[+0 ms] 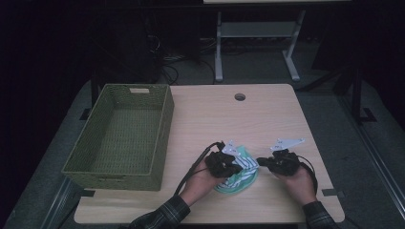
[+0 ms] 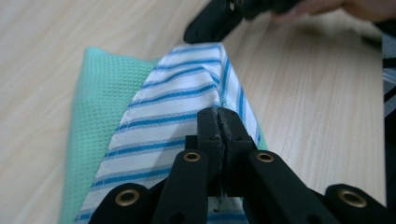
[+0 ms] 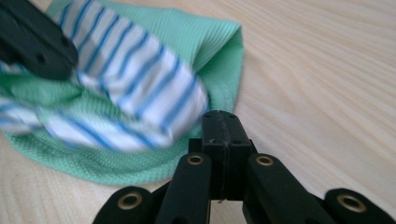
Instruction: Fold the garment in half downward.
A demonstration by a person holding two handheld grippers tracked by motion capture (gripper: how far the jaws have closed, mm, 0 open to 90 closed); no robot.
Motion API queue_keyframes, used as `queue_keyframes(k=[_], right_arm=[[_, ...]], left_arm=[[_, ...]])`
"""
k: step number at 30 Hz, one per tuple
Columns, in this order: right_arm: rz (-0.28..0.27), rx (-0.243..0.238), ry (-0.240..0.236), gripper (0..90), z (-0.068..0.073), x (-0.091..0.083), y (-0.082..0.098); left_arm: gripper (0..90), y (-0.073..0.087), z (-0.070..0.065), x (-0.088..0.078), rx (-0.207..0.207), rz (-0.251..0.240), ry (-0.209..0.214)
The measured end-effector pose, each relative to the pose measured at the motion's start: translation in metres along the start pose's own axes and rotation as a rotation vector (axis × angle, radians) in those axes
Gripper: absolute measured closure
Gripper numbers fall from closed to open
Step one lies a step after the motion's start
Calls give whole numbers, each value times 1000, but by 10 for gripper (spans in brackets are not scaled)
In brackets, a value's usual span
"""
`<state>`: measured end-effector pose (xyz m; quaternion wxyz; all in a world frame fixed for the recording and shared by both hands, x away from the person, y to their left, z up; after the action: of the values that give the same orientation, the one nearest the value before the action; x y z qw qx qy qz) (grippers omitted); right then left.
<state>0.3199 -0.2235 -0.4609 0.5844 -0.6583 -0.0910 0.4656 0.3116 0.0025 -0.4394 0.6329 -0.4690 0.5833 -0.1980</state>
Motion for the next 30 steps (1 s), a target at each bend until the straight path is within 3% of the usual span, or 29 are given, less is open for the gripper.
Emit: queue_keyframes(k=[4, 9, 12, 16, 22, 26, 30], right_arm=[[-14, -14, 2, 897, 0, -3, -2], [-36, -32, -18, 897, 7, -6, -7], [-39, -38, -33, 897, 12, -7, -9], [-34, -40, -53, 898, 18, -6, -9], [0, -53, -73, 898, 24, 3, -6], [41, -55, -75, 897, 23, 9, -2], [77, -78, -57, 898, 22, 13, 2]], left_arm=[[864, 5, -4, 7, 6, 28, 18], [721, 1, -6, -6, -6, -12, 17], [723, 0, -7, -17, -12, -34, 19], [821, 5, -12, -28, -39, -48, 31], [880, 24, -20, -24, -53, 18, 58], [886, 33, -22, -17, -23, 91, 55], [895, 36, -22, -14, -14, 103, 49]])
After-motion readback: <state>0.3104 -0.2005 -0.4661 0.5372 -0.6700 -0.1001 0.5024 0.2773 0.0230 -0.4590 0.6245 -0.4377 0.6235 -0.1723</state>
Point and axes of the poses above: each handheld gripper's, and its own axes: x roughly forward along the jaws, y roughly out of its underside, z roughly to its left, the point moved 1 cm from there along x, roughly forward along the jaws, and after that the axes turned 14 degrees about -z, right-handed, at the moved point
